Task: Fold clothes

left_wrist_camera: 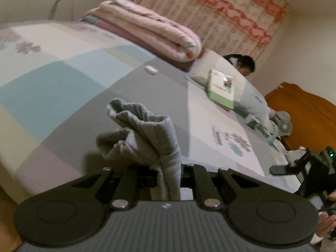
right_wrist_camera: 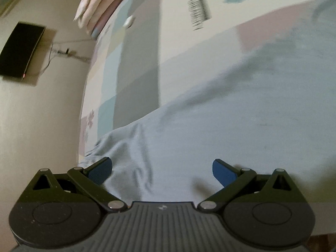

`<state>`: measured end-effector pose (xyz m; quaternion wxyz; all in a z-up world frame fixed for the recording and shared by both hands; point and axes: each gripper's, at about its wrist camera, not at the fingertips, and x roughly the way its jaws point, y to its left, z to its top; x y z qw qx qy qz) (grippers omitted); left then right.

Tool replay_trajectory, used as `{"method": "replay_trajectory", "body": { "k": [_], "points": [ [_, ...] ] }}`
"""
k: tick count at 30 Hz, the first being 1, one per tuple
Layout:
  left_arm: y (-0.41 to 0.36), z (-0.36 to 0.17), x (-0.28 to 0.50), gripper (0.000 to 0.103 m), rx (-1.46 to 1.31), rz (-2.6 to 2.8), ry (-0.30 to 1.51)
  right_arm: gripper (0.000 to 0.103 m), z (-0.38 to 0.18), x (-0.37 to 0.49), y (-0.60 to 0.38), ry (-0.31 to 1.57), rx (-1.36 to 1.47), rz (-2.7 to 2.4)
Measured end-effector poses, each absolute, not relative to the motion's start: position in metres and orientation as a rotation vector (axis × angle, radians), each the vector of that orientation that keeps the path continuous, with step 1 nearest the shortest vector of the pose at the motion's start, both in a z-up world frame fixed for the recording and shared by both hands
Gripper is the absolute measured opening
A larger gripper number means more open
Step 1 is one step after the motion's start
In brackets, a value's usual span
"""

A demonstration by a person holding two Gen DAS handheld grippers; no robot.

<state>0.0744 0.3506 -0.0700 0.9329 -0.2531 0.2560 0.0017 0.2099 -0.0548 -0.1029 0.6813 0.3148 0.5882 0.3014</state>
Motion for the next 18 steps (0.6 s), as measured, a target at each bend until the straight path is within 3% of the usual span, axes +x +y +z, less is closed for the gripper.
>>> {"method": "replay_trajectory", "body": {
  "k": [18],
  "points": [
    [0.219, -0.032, 0.115, 0.011, -0.302, -0.191, 0.588, 0.103, -0.108, 0.198, -0.154, 1.244, 0.825, 0.683]
  ]
}}
